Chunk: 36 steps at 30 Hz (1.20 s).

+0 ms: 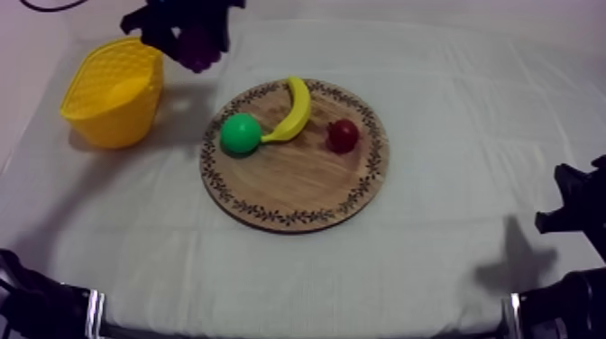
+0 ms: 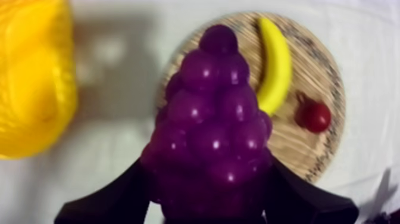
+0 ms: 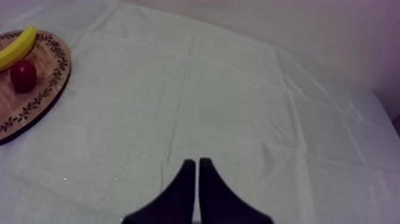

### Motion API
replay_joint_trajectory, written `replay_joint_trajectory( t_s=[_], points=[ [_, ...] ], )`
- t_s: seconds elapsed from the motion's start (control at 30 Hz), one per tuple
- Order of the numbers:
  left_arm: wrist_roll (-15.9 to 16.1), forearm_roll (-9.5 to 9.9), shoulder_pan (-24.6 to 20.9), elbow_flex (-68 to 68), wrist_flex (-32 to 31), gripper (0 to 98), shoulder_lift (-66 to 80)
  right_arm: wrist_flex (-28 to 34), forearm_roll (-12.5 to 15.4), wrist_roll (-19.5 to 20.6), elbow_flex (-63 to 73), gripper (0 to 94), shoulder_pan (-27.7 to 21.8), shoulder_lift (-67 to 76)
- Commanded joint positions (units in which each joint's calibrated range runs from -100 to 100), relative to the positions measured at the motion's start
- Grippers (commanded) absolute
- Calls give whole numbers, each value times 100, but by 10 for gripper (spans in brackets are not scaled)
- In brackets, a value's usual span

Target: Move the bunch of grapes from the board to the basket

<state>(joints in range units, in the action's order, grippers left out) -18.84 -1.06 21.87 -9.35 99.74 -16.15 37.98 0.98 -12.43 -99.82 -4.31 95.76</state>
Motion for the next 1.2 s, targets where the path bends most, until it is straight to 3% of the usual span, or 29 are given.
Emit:
replay_joint_trajectory(
  t_s=[0.0, 0.7, 1.17],
  points=[
    [76, 16, -319, 38, 2, 560, 35, 0, -3, 0, 4, 3, 2, 0],
    [692, 151, -1859, -45, 2, 571, 152, 0, -3, 0, 4, 3, 2, 0],
    [817, 189, -2135, -155, 2, 576, -74, 0, -3, 0, 4, 3, 2, 0]
  ],
)
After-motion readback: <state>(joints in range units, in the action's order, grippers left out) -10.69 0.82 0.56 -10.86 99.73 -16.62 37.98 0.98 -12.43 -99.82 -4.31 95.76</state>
